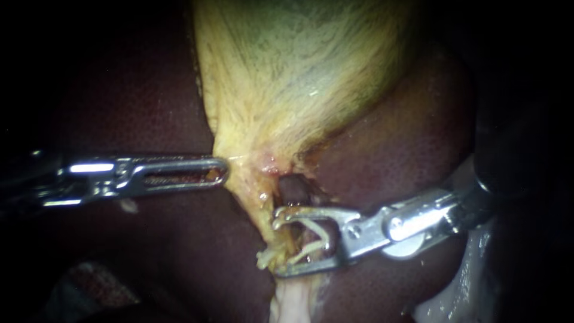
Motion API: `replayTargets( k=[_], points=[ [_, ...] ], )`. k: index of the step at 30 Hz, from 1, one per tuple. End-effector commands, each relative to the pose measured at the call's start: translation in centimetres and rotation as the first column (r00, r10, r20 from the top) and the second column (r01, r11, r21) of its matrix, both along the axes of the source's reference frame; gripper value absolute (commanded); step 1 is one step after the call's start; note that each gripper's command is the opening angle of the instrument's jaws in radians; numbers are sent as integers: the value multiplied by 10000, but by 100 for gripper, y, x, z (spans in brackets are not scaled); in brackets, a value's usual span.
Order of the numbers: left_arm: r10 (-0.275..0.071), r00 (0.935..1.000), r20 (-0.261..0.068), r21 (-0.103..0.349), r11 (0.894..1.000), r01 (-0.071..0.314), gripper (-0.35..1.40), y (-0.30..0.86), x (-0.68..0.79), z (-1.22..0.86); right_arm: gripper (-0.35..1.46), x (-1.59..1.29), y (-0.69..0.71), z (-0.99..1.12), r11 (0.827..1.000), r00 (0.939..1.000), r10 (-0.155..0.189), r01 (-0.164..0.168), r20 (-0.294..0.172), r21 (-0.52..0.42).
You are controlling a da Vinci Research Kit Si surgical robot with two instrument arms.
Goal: Clipping second clip left tube
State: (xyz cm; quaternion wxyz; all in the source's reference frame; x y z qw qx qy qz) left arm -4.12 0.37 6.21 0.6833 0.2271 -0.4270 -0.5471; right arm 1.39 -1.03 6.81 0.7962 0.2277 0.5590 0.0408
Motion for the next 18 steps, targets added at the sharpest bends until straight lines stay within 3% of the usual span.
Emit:
replayTargets(
  k=[1, 6, 11, 18],
  points=[
    [-8, 10000, -10, 1, 10000, 8, -35, -1, 0, -1, 60, -1, 2, 4, 10000, 10000, -9, 9, 71, 34],
    [-27, 10000, -20, 7, 10000, 27, -35, -2, -1, -6, 59, -2, 10, 24, 9999, 9977, -11, 19, 683, -116],
    [-35, 10000, -19, 25, 10000, 35, -35, -2, -1, -11, 59, -8, 9, 48, 9991, 9899, -144, 200, 1408, -384],
    [-57, 10000, 13, 56, 10000, 57, -35, 0, -1, -21, 59, -6, 5, 59, 9986, 9882, -188, 261, 1521, -456]
  ],
)
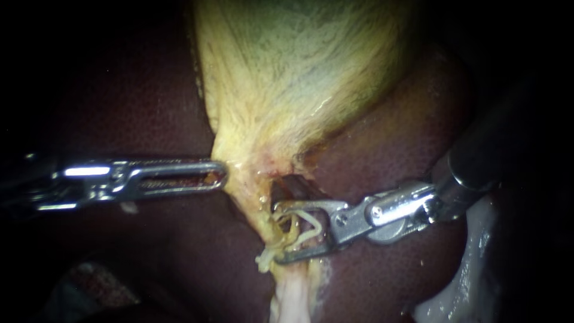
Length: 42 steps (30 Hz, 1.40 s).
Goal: Clipping second clip left tube
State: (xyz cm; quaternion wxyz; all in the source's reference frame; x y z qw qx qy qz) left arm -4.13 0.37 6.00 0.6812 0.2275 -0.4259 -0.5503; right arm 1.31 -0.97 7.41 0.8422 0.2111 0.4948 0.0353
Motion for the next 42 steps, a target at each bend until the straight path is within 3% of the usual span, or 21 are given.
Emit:
replayTargets(
  k=[1, 10, 26, 31, 37, 42],
  points=[
    [-4, 10000, 19, 5, 10000, 4, -35, 0, 0, -1, 59, 3, -1, -1, 10000, 10000, 13, -13, -1, 7],
    [-82, 10000, 0, -11, 10000, 82, -35, 0, -6, -5, 58, 25, -9, -5, 9998, 9998, 153, -154, 94, 111],
    [-55, 10000, 34, 15, 10000, 55, -35, 1, -15, -3, 47, 49, -29, 7, 9953, 9997, -149, 132, 172, 962],
    [-37, 10000, 50, 24, 10000, 37, -35, 1, -16, -3, 25, 46, -29, 6, 9926, 9988, -281, 230, 409, 1190],
    [-39, 10000, 49, 23, 10000, 39, -35, 1, -16, -3, -35, 39, -22, 1, 9862, 9965, -268, 134, 791, 1652],
    [-42, 10000, 46, 21, 10000, 42, -35, 1, -17, -3, -35, 38, -18, -1, 9809, 9943, -215, 8, 1045, 1943]
  ],
)
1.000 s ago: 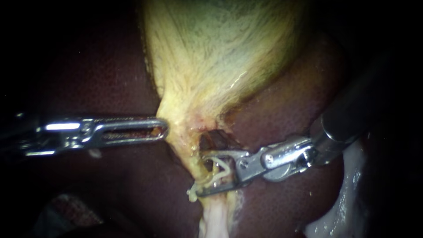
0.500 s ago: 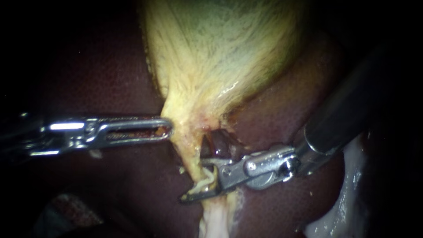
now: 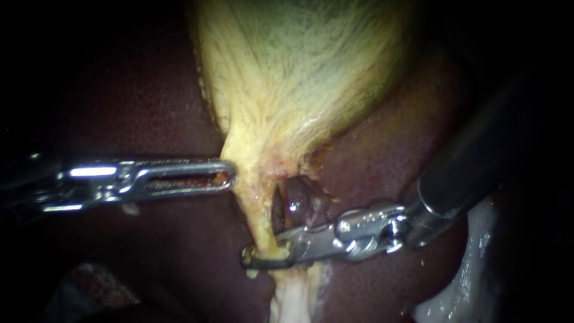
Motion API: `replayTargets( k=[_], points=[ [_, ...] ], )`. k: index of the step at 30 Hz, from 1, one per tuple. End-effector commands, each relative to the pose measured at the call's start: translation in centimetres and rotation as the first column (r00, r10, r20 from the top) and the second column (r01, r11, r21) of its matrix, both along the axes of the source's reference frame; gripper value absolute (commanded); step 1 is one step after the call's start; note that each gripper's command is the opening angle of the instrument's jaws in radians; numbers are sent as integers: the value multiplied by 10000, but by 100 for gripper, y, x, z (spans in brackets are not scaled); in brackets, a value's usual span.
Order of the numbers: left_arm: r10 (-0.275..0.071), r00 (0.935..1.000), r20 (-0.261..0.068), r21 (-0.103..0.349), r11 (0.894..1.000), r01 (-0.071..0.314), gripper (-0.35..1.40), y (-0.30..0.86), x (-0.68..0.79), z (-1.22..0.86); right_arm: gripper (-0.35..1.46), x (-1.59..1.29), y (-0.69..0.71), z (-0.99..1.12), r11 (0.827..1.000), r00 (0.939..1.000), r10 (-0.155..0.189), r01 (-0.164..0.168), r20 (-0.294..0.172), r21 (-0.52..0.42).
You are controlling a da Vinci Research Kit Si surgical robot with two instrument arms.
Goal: Clipping second clip left tube
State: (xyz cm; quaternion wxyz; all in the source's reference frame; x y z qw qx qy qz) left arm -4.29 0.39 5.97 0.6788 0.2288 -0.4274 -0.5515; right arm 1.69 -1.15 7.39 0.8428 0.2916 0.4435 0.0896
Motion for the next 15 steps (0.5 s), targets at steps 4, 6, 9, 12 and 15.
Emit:
replayTargets(
  k=[4, 6, 9, 12, 15],
  points=[
    [-3, 10000, -5, -3, 10000, 3, -35, 0, 0, 0, -35, 1, -6, 6, 10000, 9999, -53, 53, 115, 12],
    [-5, 10000, -7, -3, 10000, 5, -35, 0, -1, 0, -35, 1, -7, 8, 10000, 9999, -57, 56, 127, 62],
    [12, 10000, 9, 5, 10000, -12, -35, 0, -2, 0, -35, 1, -9, 9, 9999, 9998, -130, 129, 128, 82],
    [10, 10000, 7, 2, 10000, -10, -35, 0, -2, 1, -35, 1, -9, 9, 9998, 9998, -141, 139, 166, 121],
    [10, 10000, 7, 2, 10000, -10, -35, 0, -3, 1, -35, 1, -10, 10, 9998, 9997, -186, 185, 142, 116]
  ],
)
